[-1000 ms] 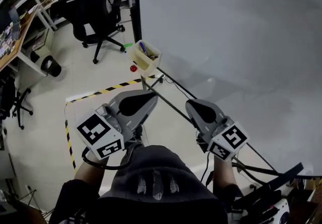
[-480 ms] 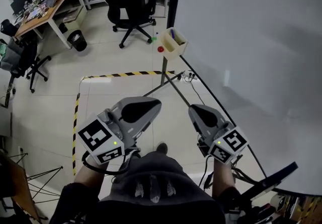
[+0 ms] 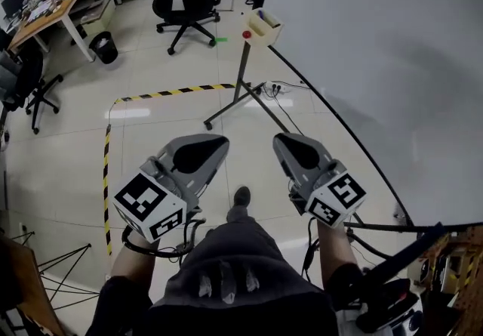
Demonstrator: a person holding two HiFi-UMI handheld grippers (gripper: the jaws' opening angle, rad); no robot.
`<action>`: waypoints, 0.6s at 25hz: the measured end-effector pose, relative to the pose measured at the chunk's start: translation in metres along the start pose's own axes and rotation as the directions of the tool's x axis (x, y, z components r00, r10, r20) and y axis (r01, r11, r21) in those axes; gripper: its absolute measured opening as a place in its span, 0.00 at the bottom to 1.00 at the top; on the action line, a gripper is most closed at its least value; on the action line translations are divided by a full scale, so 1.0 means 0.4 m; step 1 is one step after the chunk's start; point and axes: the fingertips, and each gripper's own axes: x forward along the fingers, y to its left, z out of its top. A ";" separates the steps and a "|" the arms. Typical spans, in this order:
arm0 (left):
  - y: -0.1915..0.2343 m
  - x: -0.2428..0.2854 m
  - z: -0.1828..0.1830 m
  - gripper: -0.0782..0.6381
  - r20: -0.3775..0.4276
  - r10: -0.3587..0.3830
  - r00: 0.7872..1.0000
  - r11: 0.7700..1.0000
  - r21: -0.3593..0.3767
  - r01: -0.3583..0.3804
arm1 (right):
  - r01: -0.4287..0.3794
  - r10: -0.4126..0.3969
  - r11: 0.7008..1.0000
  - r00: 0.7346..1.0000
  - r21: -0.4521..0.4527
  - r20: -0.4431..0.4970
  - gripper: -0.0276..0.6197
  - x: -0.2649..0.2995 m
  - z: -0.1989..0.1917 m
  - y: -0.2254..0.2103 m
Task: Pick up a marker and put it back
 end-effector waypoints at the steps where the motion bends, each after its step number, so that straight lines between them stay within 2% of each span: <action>1: -0.010 -0.034 -0.016 0.12 -0.006 0.014 1.000 1.000 0.005 -0.014 | 0.011 -0.011 1.000 1.000 -0.013 -0.014 0.05 -0.007 -0.009 0.038; 6: -0.064 -0.150 -0.075 0.12 -0.020 0.012 1.000 0.999 -0.040 -0.013 | 0.047 -0.048 0.998 0.998 -0.036 -0.047 0.05 -0.050 -0.031 0.192; 10: -0.136 -0.152 -0.100 0.12 -0.025 -0.006 1.000 0.999 -0.036 0.005 | 0.092 -0.094 0.995 0.995 -0.048 -0.034 0.05 -0.126 -0.037 0.209; 15: -0.229 -0.134 -0.114 0.12 -0.039 -0.070 0.997 0.998 -0.012 0.069 | 0.163 -0.164 0.985 0.986 -0.058 -0.009 0.04 -0.228 -0.039 0.219</action>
